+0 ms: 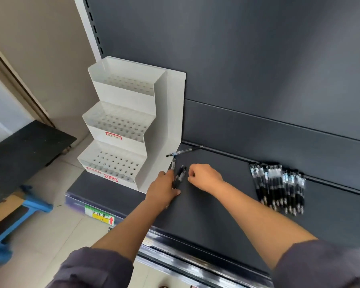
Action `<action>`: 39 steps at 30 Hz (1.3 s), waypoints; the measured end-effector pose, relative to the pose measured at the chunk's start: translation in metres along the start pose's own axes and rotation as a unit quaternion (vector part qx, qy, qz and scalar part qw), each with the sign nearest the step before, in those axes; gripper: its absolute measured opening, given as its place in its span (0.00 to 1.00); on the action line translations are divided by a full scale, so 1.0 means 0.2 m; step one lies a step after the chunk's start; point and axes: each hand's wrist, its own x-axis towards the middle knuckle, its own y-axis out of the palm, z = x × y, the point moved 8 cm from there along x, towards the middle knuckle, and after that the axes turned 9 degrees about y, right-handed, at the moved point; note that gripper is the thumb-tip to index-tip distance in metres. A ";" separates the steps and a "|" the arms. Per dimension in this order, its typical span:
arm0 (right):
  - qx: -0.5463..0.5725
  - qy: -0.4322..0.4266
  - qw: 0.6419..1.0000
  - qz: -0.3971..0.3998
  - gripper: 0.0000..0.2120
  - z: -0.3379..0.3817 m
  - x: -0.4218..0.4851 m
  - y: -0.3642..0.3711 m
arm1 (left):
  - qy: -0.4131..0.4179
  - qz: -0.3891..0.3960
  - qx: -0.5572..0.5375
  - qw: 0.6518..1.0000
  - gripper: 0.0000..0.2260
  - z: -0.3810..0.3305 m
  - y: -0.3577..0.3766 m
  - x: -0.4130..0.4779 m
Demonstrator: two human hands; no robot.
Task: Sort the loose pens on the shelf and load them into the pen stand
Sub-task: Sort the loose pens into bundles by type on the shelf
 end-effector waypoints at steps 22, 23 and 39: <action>0.023 0.164 0.986 -0.030 0.08 0.10 0.01 0.13 | 0.091 -0.091 -0.178 0.975 0.09 0.01 -0.30 0.07; 0.029 0.170 0.985 -0.030 0.08 0.08 0.00 0.13 | 0.093 -0.105 -0.199 0.970 0.10 0.01 -0.31 0.07; 0.156 0.105 0.965 -0.181 0.07 -0.18 -0.08 -0.19 | 0.101 -0.102 -0.341 0.929 0.14 -0.13 -0.28 0.20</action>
